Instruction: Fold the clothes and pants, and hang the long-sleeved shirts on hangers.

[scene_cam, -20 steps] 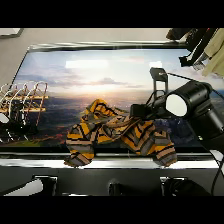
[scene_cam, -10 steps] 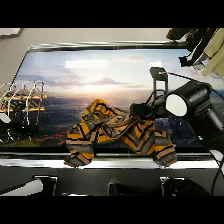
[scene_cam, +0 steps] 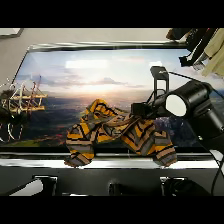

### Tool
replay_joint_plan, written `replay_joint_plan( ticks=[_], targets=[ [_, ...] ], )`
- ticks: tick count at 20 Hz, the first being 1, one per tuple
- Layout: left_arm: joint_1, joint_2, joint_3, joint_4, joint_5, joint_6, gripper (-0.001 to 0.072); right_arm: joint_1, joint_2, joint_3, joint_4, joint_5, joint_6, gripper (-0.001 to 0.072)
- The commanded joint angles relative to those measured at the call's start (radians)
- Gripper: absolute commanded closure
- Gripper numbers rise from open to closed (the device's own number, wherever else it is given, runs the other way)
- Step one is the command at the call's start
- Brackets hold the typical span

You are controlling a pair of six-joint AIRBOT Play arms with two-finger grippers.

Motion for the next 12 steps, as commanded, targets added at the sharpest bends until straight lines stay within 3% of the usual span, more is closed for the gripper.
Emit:
replay_joint_plan(
  ticks=[1,6,11,12],
  targets=[
    [-0.029,0.090,0.094,-0.066,-0.019,0.000,0.0682,0.001,-0.010,0.000,-0.025,-0.023,0.001,0.0684],
    [-0.157,0.281,0.132,-0.069,-0.035,0.001,0.0683,0.001,-0.055,0.000,-0.061,-0.060,0.001,0.0685],
    [-0.379,0.393,0.090,-0.069,-0.266,-0.009,0.0682,0.001,-0.075,0.000,-0.068,-0.065,0.024,0.0685],
    [-0.436,0.404,0.078,-0.069,-0.331,-0.056,0.0682,0.001,-0.075,0.000,-0.071,-0.060,0.027,0.0685]
  ],
)
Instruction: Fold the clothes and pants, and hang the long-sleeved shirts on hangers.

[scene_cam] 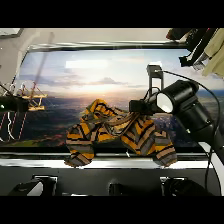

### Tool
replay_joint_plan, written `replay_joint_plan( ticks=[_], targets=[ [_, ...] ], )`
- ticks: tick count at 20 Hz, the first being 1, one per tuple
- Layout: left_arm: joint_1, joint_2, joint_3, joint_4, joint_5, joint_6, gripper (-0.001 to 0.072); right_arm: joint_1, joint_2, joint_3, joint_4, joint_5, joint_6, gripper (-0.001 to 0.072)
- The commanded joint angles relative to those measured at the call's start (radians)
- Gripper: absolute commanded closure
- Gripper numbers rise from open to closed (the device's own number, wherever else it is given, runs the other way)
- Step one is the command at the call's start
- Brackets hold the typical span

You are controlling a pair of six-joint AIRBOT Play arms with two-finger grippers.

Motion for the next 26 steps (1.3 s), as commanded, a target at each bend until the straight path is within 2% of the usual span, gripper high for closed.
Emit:
replay_joint_plan(
  ticks=[1,4,7,13,16,24,26],
  targets=[
    [-0.187,0.062,-0.030,-0.003,-0.220,-0.095,0.0684,0.001,-0.007,0.000,-0.016,0.002,0.019,0.0685],
    [-0.390,0.075,-0.036,-0.002,-0.356,-0.200,0.0686,0.001,-0.007,0.000,-0.056,0.020,0.048,0.0685],
    [-0.586,0.095,-0.036,0.008,-0.367,-0.280,0.0687,0.001,-0.007,0.000,-0.110,0.029,0.077,0.0685],
    [-0.851,0.158,-0.036,0.010,-0.375,-0.402,0.0686,-0.001,-0.028,0.000,-0.160,0.031,0.112,0.0685],
    [-0.921,0.185,-0.036,0.060,-0.412,-0.445,0.0686,-0.001,-0.046,0.000,-0.164,0.029,0.116,0.0685],
    [-1.014,0.213,-0.036,0.059,-0.411,-0.445,0.0684,-0.001,-0.067,0.000,-0.184,0.011,0.150,0.0685],
    [-1.013,0.215,-0.035,0.061,-0.412,-0.468,0.0683,-0.001,-0.067,0.000,-0.185,0.014,0.150,0.0685]
  ],
)
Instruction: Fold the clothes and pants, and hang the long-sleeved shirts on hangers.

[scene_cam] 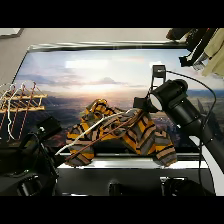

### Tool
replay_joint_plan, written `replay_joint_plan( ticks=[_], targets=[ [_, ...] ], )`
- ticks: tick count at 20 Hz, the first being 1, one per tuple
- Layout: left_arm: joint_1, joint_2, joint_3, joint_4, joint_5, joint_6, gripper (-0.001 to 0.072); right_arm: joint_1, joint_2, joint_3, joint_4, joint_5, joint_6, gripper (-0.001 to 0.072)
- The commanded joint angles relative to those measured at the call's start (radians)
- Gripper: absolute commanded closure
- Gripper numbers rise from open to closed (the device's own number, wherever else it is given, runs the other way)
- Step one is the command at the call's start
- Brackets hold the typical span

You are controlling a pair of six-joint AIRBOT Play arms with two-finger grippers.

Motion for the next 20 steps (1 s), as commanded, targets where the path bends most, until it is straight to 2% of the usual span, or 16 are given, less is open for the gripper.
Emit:
replay_joint_plan(
  ticks=[1,7,11,20],
  targets=[
    [-0.014,0.007,0.000,0.005,-0.002,-0.036,0.0683,0.000,-0.004,0.000,-0.009,0.004,0.005,0.0685],
    [-0.015,0.104,0.002,-0.011,-0.003,-0.165,0.0683,0.000,-0.004,0.000,-0.052,0.007,0.049,0.0685],
    [-0.015,0.104,0.002,-0.101,-0.002,-0.164,0.0683,0.000,-0.005,0.000,-0.051,-0.011,0.088,0.0685],
    [-0.015,0.109,0.002,-0.123,-0.003,-0.164,0.0682,0.000,-0.032,0.000,-0.050,0.009,0.102,0.0685]
  ],
)
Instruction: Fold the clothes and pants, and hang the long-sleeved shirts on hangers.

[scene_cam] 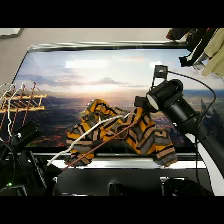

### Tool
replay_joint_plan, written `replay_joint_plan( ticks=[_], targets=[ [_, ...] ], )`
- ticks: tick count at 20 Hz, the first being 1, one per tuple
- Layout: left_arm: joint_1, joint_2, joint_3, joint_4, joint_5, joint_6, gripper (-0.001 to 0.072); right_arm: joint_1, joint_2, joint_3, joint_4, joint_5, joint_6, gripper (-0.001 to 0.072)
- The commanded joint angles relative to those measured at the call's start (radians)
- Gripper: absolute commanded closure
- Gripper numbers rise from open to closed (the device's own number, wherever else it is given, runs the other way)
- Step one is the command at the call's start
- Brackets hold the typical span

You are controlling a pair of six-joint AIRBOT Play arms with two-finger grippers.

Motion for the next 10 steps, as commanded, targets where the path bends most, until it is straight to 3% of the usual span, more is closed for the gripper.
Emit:
replay_joint_plan(
  ticks=[1,6,10],
  targets=[
    [-0.001,0.001,0.000,-0.026,0.001,-0.002,0.0683,0.000,-0.005,0.000,-0.002,0.004,0.009,0.0685],
    [-0.001,0.000,0.000,-0.048,0.001,-0.002,0.0682,0.000,-0.021,0.000,-0.004,0.005,0.014,0.0685],
    [-0.001,-0.011,0.000,0.079,0.041,0.007,0.0683,0.000,-0.009,0.001,0.025,0.036,0.016,0.0685]
  ],
)
